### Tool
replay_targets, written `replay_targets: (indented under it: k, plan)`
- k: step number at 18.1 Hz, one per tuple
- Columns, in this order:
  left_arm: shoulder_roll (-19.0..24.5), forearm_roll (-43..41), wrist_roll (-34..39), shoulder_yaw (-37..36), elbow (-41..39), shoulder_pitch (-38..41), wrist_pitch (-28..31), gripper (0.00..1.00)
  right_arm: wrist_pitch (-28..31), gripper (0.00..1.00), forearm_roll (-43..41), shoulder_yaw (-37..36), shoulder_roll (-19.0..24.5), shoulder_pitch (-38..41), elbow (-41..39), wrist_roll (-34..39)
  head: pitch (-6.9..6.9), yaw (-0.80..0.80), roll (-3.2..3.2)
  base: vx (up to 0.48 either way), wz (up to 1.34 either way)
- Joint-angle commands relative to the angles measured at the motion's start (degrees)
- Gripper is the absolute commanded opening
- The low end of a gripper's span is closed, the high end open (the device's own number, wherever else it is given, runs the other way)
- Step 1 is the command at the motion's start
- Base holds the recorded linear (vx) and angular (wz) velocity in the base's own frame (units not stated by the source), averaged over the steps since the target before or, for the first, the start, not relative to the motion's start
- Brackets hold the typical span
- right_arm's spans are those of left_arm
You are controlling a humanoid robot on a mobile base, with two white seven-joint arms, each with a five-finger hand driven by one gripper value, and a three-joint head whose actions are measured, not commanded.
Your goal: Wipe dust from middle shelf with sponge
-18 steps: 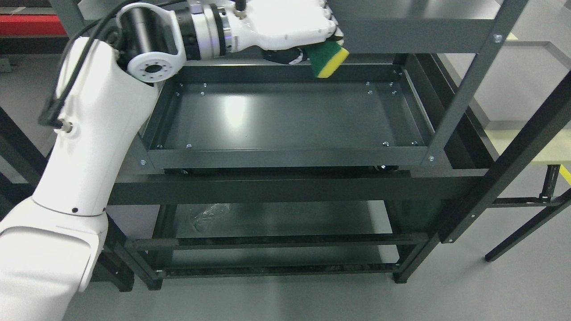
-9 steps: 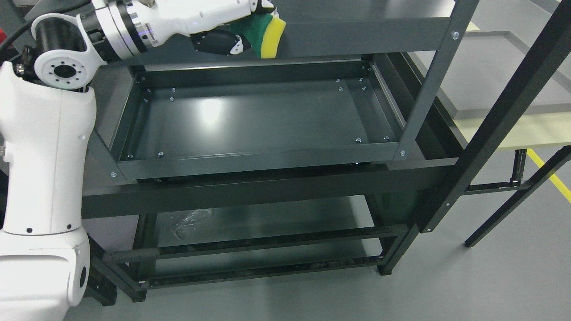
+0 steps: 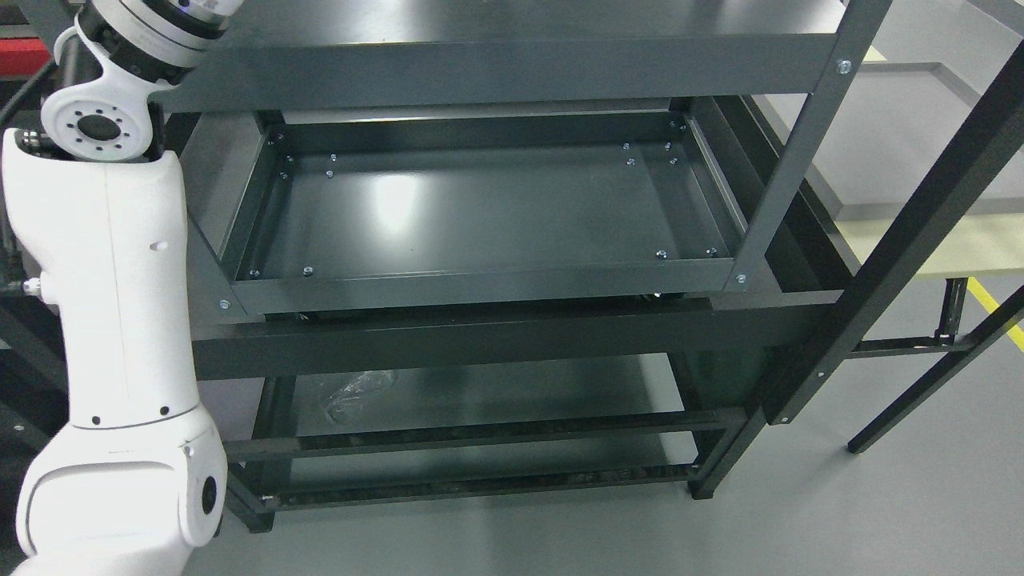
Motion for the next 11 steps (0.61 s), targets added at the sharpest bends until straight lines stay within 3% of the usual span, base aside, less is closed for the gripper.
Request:
replay_targets:
  k: [1,4,7,11]
  plan:
    - [-4.5,7.6,21.1,-18.7,-2.0,0.7,3.8,0.0,0.0,1.0,0.0,0.0,-1.0,0.0,-1.0,0.0,0.0,0.0,0.0,0.0,0.0]
    - [-4.5,17.4,31.5,-36.8,-1.8,2.1,10.9,0.0,0.0,1.0,0.0,0.0,-1.0,0.0,-1.0,0.0,-0.01,0.0,0.0,0.0,0.0]
    - [-4.5,25.1,36.6,-53.3,-1.1,7.7,13.6,0.0,0.0,1.0,0.0,0.0,-1.0,0.0,-1.0,0.0,-0.01,0.0,0.0,0.0,0.0]
    - [-4.5,25.6,36.9,-61.9,-1.4,22.0,14.1,0.0,0.0,1.0,0.0,0.0,-1.0,0.0,-1.0,0.0,-0.01,0.0,0.0,0.0,0.0]
